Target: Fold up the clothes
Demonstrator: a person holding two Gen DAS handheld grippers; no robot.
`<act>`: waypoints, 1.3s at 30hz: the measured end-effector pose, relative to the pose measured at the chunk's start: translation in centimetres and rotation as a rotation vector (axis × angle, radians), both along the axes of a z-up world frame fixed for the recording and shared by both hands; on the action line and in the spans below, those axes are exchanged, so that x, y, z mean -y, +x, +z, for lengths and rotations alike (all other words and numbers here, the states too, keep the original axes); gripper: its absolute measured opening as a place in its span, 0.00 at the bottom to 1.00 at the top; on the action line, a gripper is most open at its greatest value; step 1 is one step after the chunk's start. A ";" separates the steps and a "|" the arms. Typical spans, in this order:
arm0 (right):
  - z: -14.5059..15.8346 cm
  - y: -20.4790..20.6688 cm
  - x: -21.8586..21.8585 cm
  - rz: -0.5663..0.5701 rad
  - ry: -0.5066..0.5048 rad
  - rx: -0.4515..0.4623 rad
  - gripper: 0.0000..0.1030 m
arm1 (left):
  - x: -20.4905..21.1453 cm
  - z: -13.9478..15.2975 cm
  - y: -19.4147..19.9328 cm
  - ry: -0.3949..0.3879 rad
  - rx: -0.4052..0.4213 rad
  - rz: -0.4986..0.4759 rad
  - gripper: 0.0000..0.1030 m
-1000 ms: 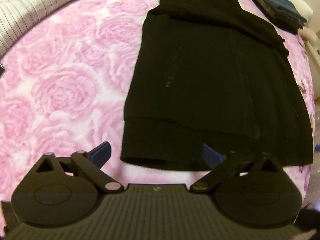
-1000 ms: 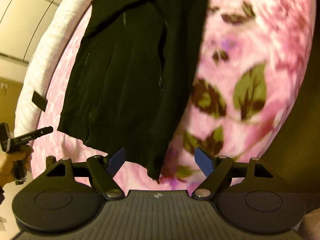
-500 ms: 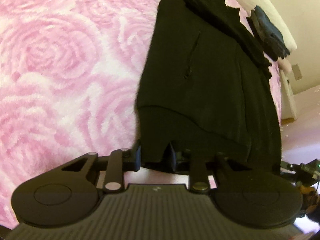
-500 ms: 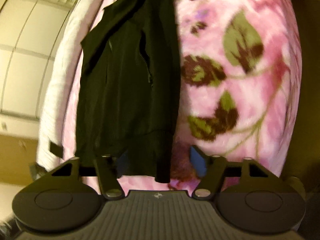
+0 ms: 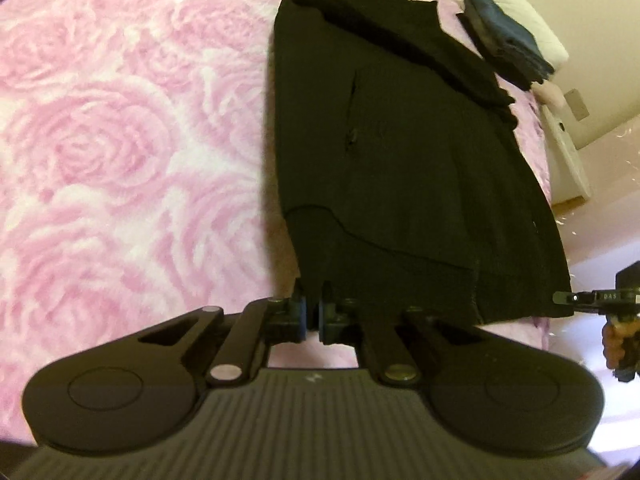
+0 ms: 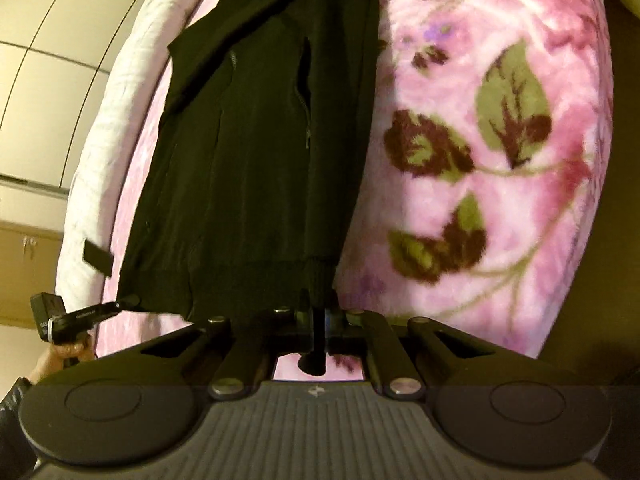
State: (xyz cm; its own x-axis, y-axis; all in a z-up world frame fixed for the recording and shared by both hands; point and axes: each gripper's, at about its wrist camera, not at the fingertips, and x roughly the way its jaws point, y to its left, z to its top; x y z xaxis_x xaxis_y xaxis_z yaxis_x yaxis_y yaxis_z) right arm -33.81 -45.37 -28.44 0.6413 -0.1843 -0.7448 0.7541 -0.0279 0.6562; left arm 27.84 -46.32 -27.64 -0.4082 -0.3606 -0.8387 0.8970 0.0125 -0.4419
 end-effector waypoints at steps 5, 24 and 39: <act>2.4 -0.6 -3.1 0.062 0.038 0.018 0.04 | -4.7 1.6 0.0 0.048 -0.005 -0.010 0.03; 10.6 -4.6 -6.8 -0.017 0.323 0.223 0.04 | -6.8 11.4 0.3 0.177 -0.109 0.045 0.03; 12.7 -6.5 12.0 -0.258 0.273 0.409 0.04 | 13.1 13.4 1.0 0.057 -0.301 0.252 0.02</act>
